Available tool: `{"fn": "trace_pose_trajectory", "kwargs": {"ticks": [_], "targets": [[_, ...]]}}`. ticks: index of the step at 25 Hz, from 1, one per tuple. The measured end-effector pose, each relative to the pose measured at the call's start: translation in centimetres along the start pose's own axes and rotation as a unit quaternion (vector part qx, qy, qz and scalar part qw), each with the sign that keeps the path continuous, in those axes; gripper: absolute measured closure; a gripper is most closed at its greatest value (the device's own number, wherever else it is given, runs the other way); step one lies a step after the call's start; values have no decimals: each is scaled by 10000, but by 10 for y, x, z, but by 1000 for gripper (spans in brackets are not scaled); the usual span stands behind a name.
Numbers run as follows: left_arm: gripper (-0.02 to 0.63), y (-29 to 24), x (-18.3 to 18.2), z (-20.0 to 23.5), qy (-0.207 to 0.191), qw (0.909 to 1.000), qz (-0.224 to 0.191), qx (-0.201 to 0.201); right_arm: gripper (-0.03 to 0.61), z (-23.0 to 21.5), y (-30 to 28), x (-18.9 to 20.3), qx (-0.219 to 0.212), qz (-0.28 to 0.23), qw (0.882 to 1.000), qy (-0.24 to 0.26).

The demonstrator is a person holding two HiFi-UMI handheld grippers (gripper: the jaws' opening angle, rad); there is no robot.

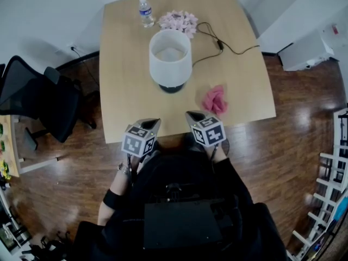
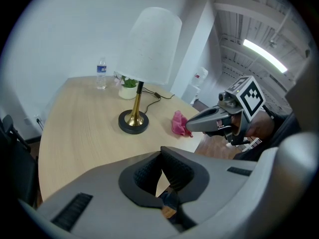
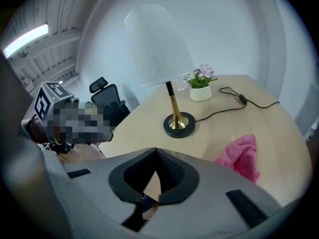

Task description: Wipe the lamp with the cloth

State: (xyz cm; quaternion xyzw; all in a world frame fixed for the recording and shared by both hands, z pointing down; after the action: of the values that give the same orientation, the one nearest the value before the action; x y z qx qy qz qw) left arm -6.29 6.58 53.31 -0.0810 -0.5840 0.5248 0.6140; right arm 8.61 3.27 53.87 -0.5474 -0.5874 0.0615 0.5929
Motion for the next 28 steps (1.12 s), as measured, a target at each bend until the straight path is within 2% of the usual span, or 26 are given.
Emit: {"fn": "trace_pose_trajectory", "kwargs": {"ticks": [12, 28], "targets": [[612, -6, -6, -7, -32, 10000, -9, 22, 577, -8, 6, -1, 56, -58, 9998, 157], [612, -7, -7, -10, 7, 10000, -35, 32, 577, -3, 6, -1, -107, 51, 9995, 282]]}}
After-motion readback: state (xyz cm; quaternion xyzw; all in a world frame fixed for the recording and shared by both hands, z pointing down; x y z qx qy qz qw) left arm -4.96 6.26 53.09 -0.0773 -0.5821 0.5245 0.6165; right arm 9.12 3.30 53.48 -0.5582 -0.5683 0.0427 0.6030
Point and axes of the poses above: the fingertips, and each gripper's own axes: y backward along the fingers, z to its left, x out of its underside, the point moved 4 cm from there along y, backward along the fingers
